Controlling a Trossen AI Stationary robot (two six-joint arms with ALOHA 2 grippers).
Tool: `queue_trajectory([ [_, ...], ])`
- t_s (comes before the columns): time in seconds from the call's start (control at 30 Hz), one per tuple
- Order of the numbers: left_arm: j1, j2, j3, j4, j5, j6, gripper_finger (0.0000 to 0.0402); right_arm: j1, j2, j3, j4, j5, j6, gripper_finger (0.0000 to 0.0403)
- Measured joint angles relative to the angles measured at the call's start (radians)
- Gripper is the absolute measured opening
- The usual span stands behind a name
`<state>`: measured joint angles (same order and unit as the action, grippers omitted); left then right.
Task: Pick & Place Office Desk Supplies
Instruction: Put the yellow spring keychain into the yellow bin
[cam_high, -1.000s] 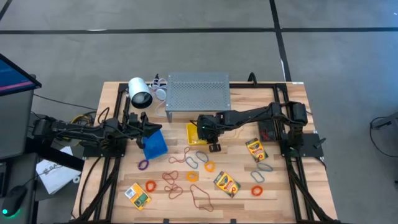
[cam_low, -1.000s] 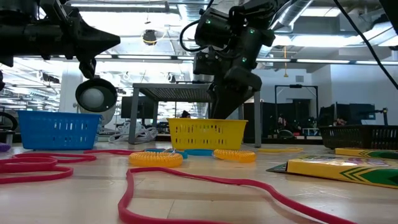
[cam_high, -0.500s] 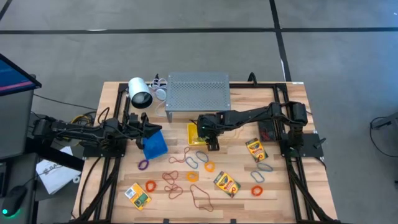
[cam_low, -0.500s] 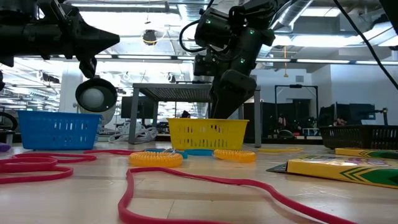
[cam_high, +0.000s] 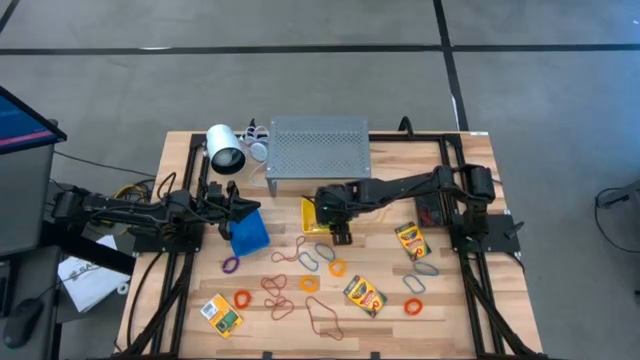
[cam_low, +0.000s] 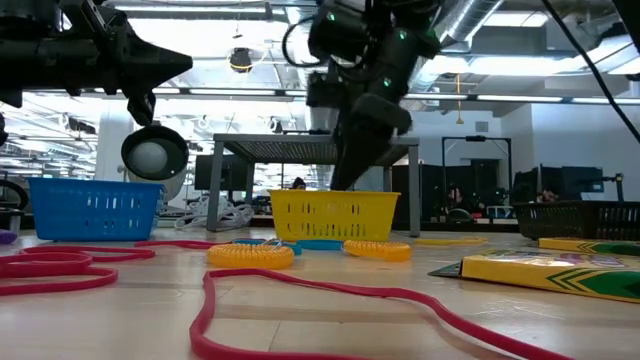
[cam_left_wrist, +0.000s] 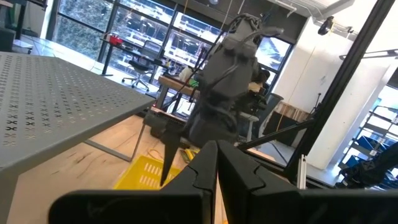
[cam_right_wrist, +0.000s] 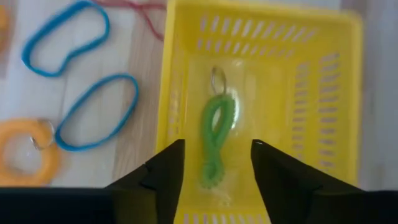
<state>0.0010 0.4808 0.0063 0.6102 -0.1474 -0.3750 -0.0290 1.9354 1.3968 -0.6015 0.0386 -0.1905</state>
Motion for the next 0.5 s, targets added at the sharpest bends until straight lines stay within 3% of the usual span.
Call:
queue_trajectory([
  [0.43,0.0,0.0,0.0,0.0,0.002,-0.011,0.0008,0.035,-0.019,0.177,-0.193,0.015,-0.027,0.0012],
  [0.5,0.0,0.0,0.001,0.0,0.025,-0.016,0.0008,0.039,-0.052,0.178,-0.178,0.015,-0.009,0.0006],
])
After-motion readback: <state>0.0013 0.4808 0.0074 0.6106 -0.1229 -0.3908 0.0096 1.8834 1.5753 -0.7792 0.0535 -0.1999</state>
